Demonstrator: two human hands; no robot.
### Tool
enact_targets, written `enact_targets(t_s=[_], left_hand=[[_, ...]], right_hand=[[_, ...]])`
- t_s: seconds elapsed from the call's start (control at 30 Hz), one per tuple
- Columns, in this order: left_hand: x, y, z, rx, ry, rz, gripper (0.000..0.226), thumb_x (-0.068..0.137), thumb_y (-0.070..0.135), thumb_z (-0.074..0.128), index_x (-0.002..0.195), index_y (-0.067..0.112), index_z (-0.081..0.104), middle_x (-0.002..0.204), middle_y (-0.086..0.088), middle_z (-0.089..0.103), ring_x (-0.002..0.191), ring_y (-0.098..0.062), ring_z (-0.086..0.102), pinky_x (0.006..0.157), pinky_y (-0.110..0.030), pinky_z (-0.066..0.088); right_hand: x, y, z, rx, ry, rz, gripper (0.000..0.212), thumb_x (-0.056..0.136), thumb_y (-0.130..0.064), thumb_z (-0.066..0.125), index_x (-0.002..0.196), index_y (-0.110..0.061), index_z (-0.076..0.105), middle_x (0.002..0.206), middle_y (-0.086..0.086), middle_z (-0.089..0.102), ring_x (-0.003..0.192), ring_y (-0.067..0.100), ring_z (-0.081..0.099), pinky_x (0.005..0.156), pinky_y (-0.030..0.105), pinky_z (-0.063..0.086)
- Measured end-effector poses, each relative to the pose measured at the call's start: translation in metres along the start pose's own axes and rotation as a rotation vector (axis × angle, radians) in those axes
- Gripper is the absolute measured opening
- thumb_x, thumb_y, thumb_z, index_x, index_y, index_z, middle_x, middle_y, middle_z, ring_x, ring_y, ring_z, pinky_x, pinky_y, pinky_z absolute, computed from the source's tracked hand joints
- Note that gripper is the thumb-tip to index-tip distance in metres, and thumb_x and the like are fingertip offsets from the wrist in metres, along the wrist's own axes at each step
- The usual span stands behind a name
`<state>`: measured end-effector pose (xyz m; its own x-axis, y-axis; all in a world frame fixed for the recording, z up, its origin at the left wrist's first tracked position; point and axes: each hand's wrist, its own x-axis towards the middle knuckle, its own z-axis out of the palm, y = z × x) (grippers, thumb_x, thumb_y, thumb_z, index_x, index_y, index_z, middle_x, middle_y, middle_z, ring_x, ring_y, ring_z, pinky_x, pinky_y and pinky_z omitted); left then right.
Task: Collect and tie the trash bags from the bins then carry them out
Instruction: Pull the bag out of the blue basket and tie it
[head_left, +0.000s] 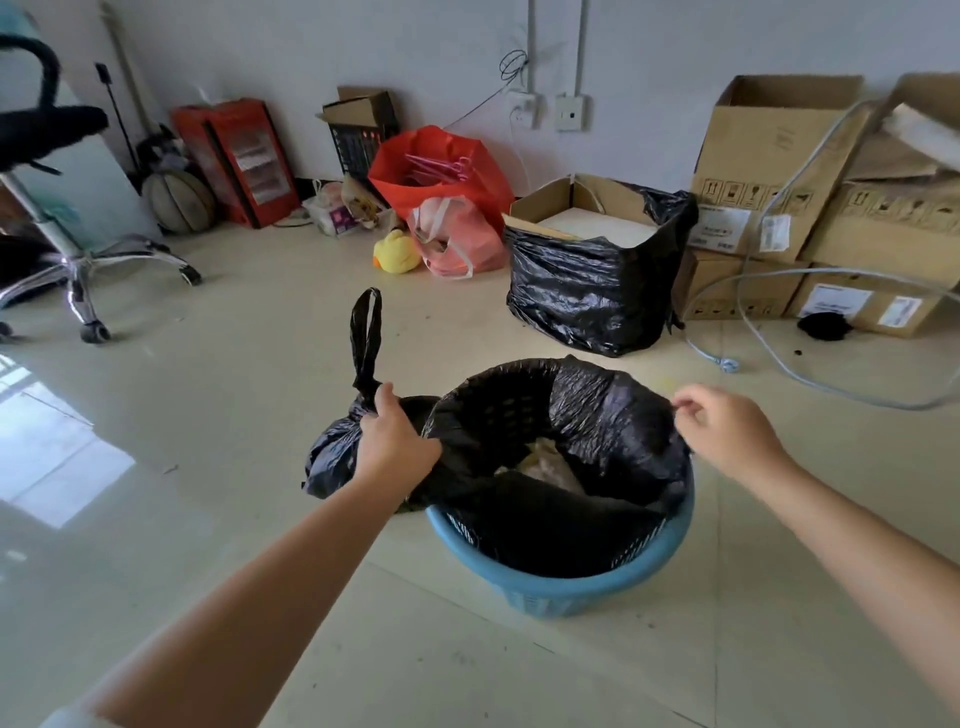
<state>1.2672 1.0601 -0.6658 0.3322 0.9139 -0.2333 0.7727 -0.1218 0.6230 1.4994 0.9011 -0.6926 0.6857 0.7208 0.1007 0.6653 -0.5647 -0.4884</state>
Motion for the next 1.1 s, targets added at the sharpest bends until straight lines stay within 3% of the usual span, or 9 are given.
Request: enact_targets(t_s=[0.13,0.23,0.3,0.4,0.6,0.73,0.9,1.0,1.1], left_hand=[[0.019,-0.029,-0.004,0.117,0.052,-0.215,0.077,0.083,0.009,0.055,0.146,0.012,0.011,0.140,-0.027,0.029,0.114,-0.045,0.051,0.084,-0.040,0.053],[0.025,-0.045,-0.007,0.198,-0.001,-0.309,0.044,0.083,0.009,0.050,0.123,-0.005,0.040,0.106,-0.020,0.060,0.079,-0.029,0.068,0.058,-0.028,0.056],[0.022,-0.048,-0.009,0.275,-0.125,-0.308,0.014,0.086,0.004,0.044,0.077,0.000,0.054,0.067,-0.008,0.058,0.046,-0.014,0.058,0.035,-0.019,0.043],[0.028,-0.050,-0.005,0.249,-0.121,-0.291,0.034,0.088,-0.002,0.041,0.056,0.007,0.037,0.056,-0.006,0.047,0.043,-0.015,0.049,0.036,-0.021,0.042],[0.033,-0.026,-0.025,0.172,-0.206,-0.363,0.024,0.091,0.000,0.041,0.068,0.003,0.048,0.055,-0.011,0.059,0.046,-0.019,0.061,0.039,-0.020,0.051],[0.022,-0.006,-0.043,0.500,-0.146,-0.206,0.035,0.093,0.001,0.036,0.122,-0.004,0.054,0.101,-0.014,0.066,0.114,-0.028,0.060,0.094,-0.032,0.049],[0.034,0.043,-0.069,-0.239,0.082,0.027,0.029,0.099,0.018,0.035,0.085,0.005,0.056,0.077,-0.012,0.062,0.067,-0.021,0.063,0.062,-0.028,0.048],[0.030,0.073,-0.079,-0.451,0.024,0.133,0.034,0.099,0.018,0.037,0.066,0.016,0.046,0.065,0.001,0.058,0.039,0.002,0.047,0.044,-0.014,0.035],[0.028,0.100,-0.093,-0.632,0.009,0.256,0.031,0.099,0.017,0.037,0.071,0.021,0.050,0.081,-0.005,0.060,0.062,-0.010,0.047,0.056,-0.021,0.035]], right_hand=[[0.025,0.019,0.010,0.144,-0.158,0.656,0.034,0.091,-0.034,0.043,0.090,0.000,0.051,0.079,0.017,0.050,0.087,0.037,0.058,0.063,0.036,0.043],[0.024,0.018,0.025,0.477,-0.371,0.901,0.045,0.089,-0.044,0.043,0.074,-0.002,0.050,0.068,0.013,0.052,0.063,0.026,0.053,0.063,0.032,0.044],[0.029,0.016,0.033,0.609,-0.255,0.884,0.039,0.089,-0.037,0.048,0.062,-0.007,0.048,0.065,0.009,0.052,0.058,0.023,0.049,0.061,0.030,0.042],[0.043,0.015,0.037,0.620,-0.133,0.854,0.032,0.089,-0.012,0.049,0.058,-0.006,0.043,0.064,0.011,0.049,0.057,0.023,0.048,0.056,0.028,0.039],[0.067,-0.011,0.012,0.496,0.052,0.556,0.039,0.083,-0.010,0.050,0.050,-0.011,0.030,0.063,0.015,0.040,0.075,0.024,0.042,0.068,0.030,0.029],[0.090,-0.050,-0.010,0.945,0.061,0.514,0.021,0.073,-0.010,0.050,0.053,-0.014,0.045,0.075,0.011,0.053,0.076,0.023,0.046,0.069,0.033,0.034],[0.085,-0.103,-0.038,0.993,-0.013,0.364,0.027,0.082,-0.006,0.055,0.056,-0.011,0.048,0.051,0.005,0.057,0.056,0.018,0.047,0.056,0.026,0.032],[0.089,-0.128,-0.058,0.894,0.069,0.220,0.030,0.081,0.003,0.056,0.065,-0.018,0.042,0.081,0.013,0.059,0.059,0.015,0.047,0.052,0.022,0.033],[0.092,-0.170,-0.092,1.047,0.082,0.040,0.034,0.084,0.014,0.045,0.070,-0.017,0.044,0.082,0.009,0.056,0.060,0.012,0.050,0.051,0.016,0.040]])
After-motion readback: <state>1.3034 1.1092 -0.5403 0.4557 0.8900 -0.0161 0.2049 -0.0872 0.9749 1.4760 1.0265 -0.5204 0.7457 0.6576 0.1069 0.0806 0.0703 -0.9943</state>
